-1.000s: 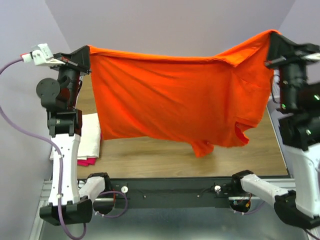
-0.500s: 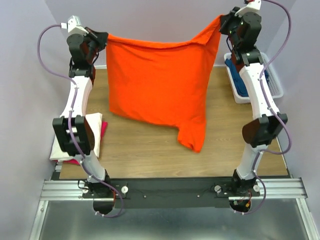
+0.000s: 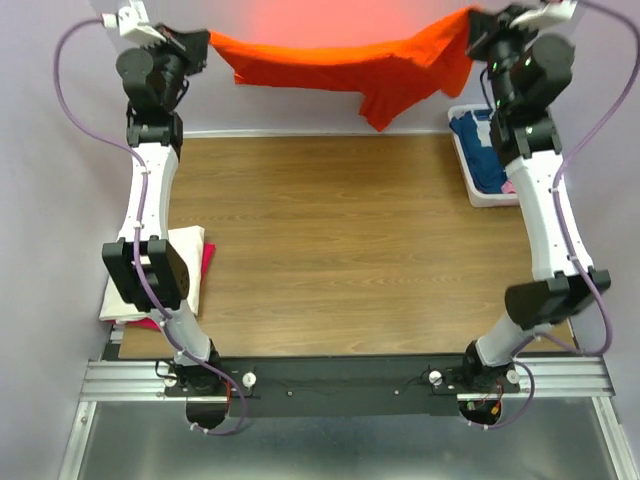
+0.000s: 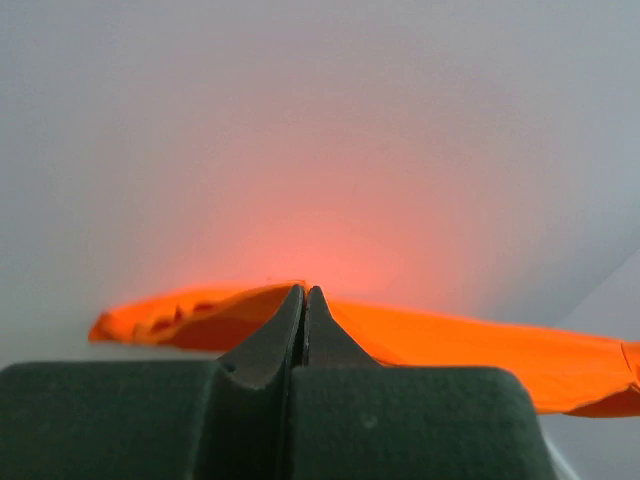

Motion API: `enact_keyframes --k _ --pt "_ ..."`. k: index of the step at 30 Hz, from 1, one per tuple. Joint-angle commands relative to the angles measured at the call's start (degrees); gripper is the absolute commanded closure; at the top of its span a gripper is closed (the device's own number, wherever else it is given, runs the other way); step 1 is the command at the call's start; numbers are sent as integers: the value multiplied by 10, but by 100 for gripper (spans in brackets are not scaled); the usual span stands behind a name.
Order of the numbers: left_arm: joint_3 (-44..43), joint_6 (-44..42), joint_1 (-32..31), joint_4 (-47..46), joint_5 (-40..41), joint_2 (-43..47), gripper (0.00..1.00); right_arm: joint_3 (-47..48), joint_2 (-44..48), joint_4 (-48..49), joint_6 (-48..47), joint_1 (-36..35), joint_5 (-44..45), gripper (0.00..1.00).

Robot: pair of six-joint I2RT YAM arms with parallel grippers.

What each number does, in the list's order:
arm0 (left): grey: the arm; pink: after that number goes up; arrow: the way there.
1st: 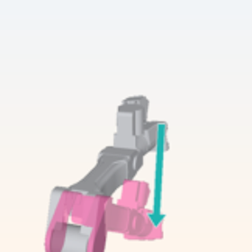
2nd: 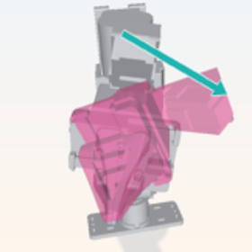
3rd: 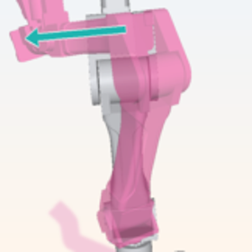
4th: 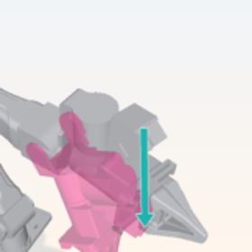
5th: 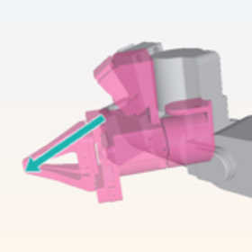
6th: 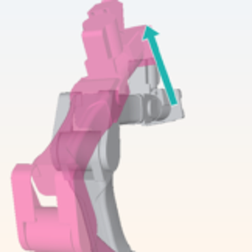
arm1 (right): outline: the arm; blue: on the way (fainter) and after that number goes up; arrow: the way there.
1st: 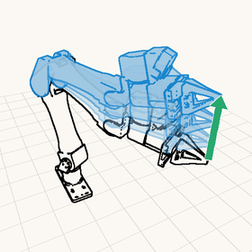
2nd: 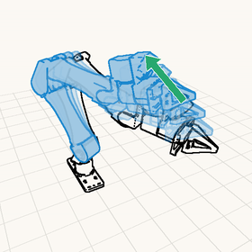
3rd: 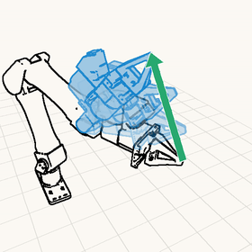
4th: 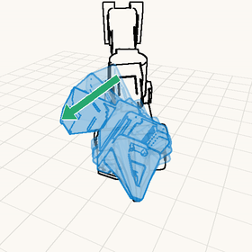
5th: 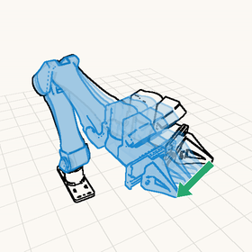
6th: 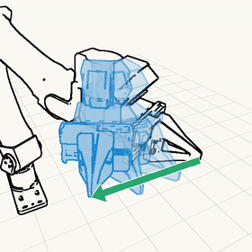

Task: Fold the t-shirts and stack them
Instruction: Flatten the tshirt out

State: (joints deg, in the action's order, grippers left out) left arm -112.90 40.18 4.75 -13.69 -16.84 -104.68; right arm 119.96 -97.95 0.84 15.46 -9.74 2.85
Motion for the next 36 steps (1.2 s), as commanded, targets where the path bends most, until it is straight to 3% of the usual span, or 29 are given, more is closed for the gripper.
enact_keyframes --k 1,5,8,11,15,22,28,36 --pt "141 2 1 -3 -28 38 100 -209 61 7 32 1 21 100" --pt "376 31 1 -31 -14 117 100 -440 180 7 83 1 12 99" --pt "491 49 -1 -36 4 180 100 -627 287 1 143 2 -7 100" --pt "658 58 -4 -20 43 248 100 -728 373 -40 201 1 -55 100" --pt "775 60 -4 -5 94 324 100 -869 442 -105 236 1 -70 100" --pt "878 59 -4 19 121 388 100 -963 536 -186 299 1 -109 100" --pt "920 66 -4 34 148 441 100 -981 590 -230 316 2 -111 99" --pt "866 51 -4 39 150 395 100 -892 503 -226 274 0 -80 99"
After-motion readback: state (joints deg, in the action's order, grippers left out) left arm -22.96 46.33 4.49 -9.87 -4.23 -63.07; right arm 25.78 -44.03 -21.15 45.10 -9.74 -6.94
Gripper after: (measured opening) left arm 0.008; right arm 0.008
